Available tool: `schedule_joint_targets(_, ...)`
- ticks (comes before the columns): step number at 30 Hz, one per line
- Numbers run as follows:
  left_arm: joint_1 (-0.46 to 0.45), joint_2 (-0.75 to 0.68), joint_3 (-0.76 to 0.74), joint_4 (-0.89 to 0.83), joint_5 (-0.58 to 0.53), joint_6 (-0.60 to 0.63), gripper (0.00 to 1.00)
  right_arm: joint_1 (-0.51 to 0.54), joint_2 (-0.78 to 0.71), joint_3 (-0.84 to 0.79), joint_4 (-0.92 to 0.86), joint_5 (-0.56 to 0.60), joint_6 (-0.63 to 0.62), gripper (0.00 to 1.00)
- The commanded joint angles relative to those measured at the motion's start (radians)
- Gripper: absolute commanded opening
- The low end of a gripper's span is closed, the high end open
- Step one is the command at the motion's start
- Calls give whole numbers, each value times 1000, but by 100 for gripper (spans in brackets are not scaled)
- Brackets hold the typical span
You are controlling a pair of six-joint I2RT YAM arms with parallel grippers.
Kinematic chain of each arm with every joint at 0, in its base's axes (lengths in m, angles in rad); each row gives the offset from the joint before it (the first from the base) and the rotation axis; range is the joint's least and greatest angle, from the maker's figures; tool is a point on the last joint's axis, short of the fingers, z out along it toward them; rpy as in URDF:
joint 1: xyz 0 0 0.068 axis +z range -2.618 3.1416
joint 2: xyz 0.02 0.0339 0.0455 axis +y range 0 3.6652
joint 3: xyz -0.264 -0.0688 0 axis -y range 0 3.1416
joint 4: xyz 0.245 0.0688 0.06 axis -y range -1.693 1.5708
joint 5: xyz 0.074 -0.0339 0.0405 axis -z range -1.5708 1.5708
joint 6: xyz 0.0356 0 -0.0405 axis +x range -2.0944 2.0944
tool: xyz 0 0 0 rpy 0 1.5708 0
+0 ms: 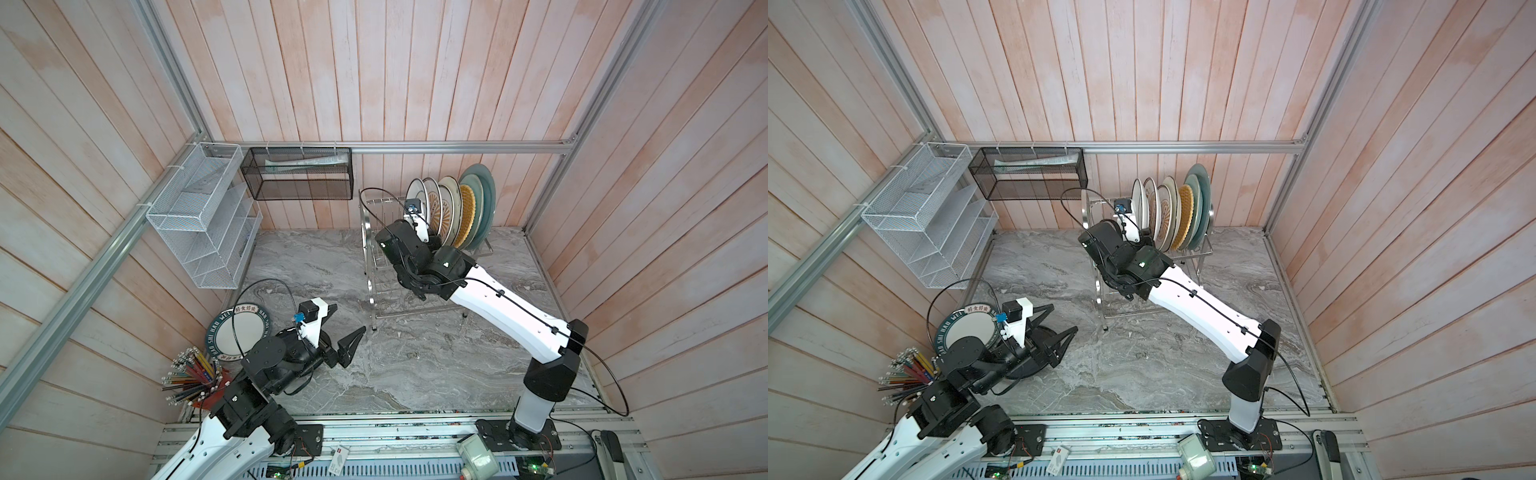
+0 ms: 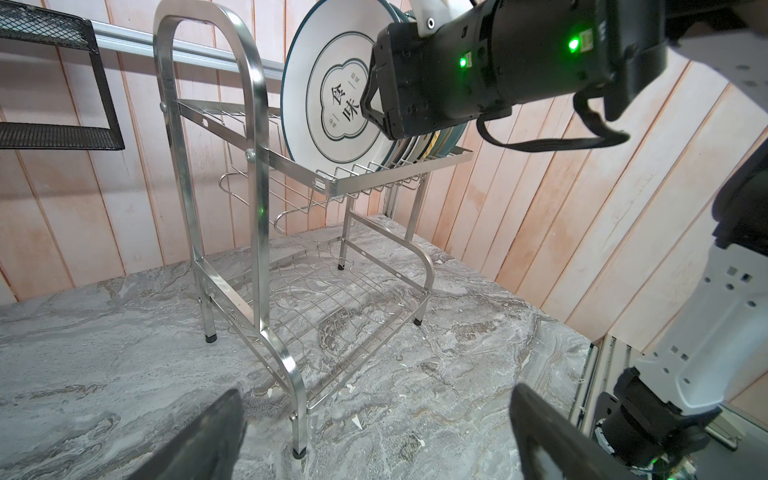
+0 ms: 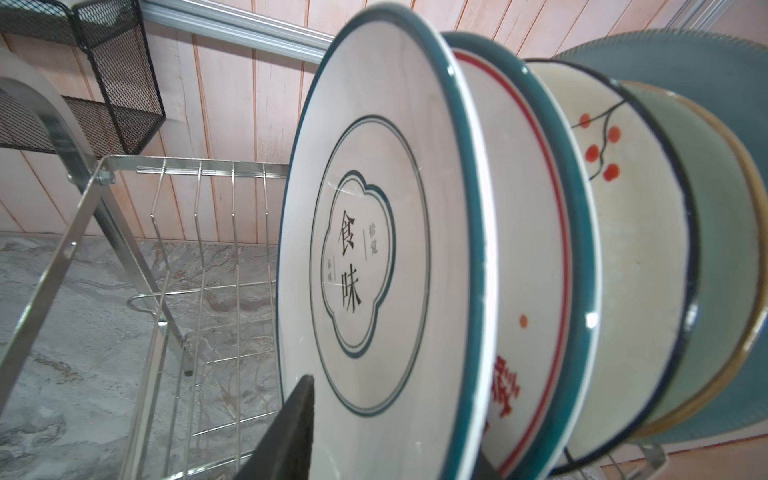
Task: Load the plates into the dish rack
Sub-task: 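Lower the plate into the rack slots in front of the sunburst plates, then open the right gripper and pull it back from the rack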
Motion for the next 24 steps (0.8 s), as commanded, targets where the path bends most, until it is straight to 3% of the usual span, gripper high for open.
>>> schedule_joint_targets(1, 5, 0, 0, -4, 13, 5, 100, 7, -29, 19, 8, -16, -28, 51)
schedule_joint_targets(12, 5, 7, 1, -7, 7, 4, 100, 9, -38, 104, -10, -24, -57, 64)
schedule_joint_targets(24, 5, 24, 1, -16, -25, -4, 100, 71, -115, 116, 92, -40, -156, 74)
